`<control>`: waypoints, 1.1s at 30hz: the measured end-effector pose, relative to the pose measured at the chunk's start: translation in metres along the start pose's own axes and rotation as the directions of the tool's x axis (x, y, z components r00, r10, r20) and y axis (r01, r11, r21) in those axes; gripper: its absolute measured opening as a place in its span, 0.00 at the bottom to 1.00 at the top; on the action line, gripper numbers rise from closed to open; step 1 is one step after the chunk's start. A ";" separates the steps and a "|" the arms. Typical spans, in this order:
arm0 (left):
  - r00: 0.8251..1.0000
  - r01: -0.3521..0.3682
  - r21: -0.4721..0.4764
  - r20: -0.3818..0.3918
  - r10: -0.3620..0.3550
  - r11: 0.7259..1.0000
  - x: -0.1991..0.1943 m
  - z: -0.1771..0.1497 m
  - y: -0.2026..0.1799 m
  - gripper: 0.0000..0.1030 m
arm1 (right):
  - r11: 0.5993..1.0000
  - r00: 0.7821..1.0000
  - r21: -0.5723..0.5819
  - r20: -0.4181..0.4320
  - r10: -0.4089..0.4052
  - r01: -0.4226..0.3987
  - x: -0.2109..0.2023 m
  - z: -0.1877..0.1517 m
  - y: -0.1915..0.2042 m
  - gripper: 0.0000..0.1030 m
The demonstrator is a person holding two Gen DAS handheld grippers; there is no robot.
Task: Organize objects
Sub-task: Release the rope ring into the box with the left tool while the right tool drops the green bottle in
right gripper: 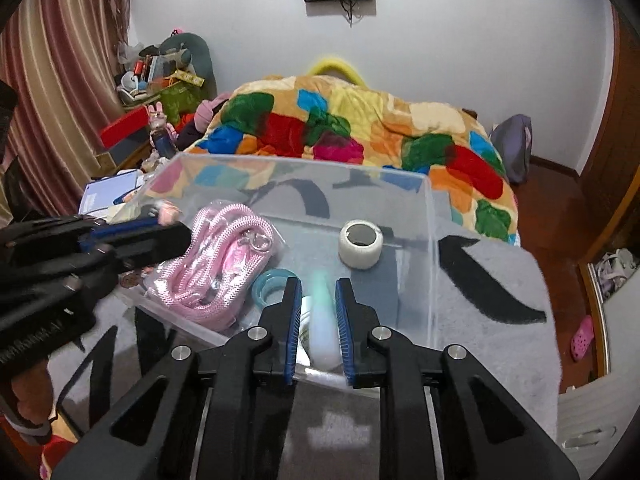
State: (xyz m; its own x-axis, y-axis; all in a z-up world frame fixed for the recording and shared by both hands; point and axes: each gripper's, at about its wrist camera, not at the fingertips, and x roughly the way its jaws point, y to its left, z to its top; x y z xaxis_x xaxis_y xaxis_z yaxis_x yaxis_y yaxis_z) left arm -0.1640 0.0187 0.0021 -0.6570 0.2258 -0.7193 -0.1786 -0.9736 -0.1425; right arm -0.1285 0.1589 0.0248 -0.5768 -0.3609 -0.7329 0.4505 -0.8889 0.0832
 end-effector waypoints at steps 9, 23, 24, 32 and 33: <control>0.998 0.025 -0.035 -0.049 -0.027 0.999 0.010 -0.014 0.008 0.39 | 1.000 1.000 -0.011 -0.009 0.005 -0.005 0.000 -0.007 -0.002 0.16; 0.996 -0.023 -0.055 0.082 0.027 0.998 -0.054 -0.031 0.009 0.72 | 0.999 0.996 -0.019 0.076 0.040 -0.038 -0.055 -0.020 0.006 0.36; 0.995 -0.033 -0.051 0.096 0.038 0.998 -0.059 -0.033 0.008 0.73 | 0.999 0.995 -0.021 0.090 0.039 -0.037 -0.061 -0.021 0.007 0.41; 0.976 -0.079 -0.042 0.199 0.086 0.996 -0.092 -0.051 0.001 0.87 | 0.999 0.983 -0.043 0.183 0.033 -0.025 -0.096 -0.031 0.018 0.70; 0.974 -0.081 -0.049 0.209 0.090 0.996 -0.095 -0.054 0.001 0.88 | 0.999 0.981 -0.044 0.192 0.031 -0.023 -0.099 -0.033 0.019 0.73</control>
State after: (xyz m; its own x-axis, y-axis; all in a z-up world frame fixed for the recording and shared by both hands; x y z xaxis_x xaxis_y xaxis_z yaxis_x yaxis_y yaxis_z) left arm -0.0624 -0.0054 0.0334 -0.8086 0.1400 -0.5714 -0.0889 -0.9892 -0.1165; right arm -0.0407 0.1873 0.0765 -0.6824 -0.4355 -0.5871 0.4929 -0.8673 0.0705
